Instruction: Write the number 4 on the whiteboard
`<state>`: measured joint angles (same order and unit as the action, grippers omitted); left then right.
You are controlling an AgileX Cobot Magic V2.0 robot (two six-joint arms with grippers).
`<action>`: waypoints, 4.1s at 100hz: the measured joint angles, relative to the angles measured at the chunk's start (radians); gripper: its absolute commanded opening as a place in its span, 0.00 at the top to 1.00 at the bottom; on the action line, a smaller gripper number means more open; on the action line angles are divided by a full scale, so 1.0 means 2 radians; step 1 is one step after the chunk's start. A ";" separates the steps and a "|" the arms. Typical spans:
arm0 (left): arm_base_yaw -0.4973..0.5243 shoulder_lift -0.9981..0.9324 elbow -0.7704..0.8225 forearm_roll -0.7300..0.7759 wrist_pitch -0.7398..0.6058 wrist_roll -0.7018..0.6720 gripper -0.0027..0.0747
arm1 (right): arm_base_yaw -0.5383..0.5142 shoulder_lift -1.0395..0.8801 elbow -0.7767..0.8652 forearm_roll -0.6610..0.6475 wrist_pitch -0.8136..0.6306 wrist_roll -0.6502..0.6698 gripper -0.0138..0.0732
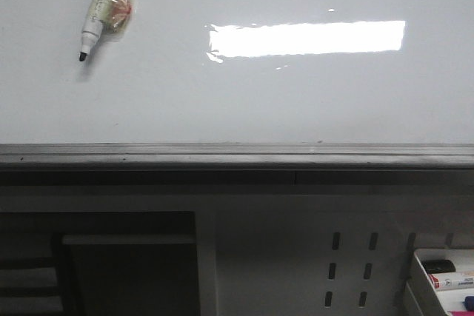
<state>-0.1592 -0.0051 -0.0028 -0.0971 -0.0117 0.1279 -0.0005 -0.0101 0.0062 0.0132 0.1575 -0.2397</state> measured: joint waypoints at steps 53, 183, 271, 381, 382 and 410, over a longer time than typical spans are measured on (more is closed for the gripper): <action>0.000 0.000 0.000 0.000 0.000 0.000 0.99 | 0.000 0.000 0.000 0.000 0.000 0.000 0.92; 0.000 0.000 -0.021 -0.277 0.010 -0.002 0.99 | 0.000 0.000 -0.011 0.316 0.004 0.001 0.91; 0.000 0.371 -0.283 -0.377 0.179 0.211 0.41 | 0.002 0.298 -0.252 0.275 0.168 -0.062 0.33; 0.000 0.668 -0.418 -0.628 0.286 0.505 0.47 | 0.002 0.300 -0.253 0.275 0.150 -0.063 0.33; 0.000 0.668 -0.418 -0.630 0.286 0.506 0.47 | 0.002 0.300 -0.253 0.275 0.149 -0.063 0.33; 0.000 0.673 -0.418 -0.645 0.287 0.529 0.53 | 0.002 0.300 -0.253 0.275 0.147 -0.063 0.33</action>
<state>-0.1592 1.3403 -0.8395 -1.3863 0.5620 1.1856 0.0034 0.5891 -0.5008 0.5638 0.4515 -0.3660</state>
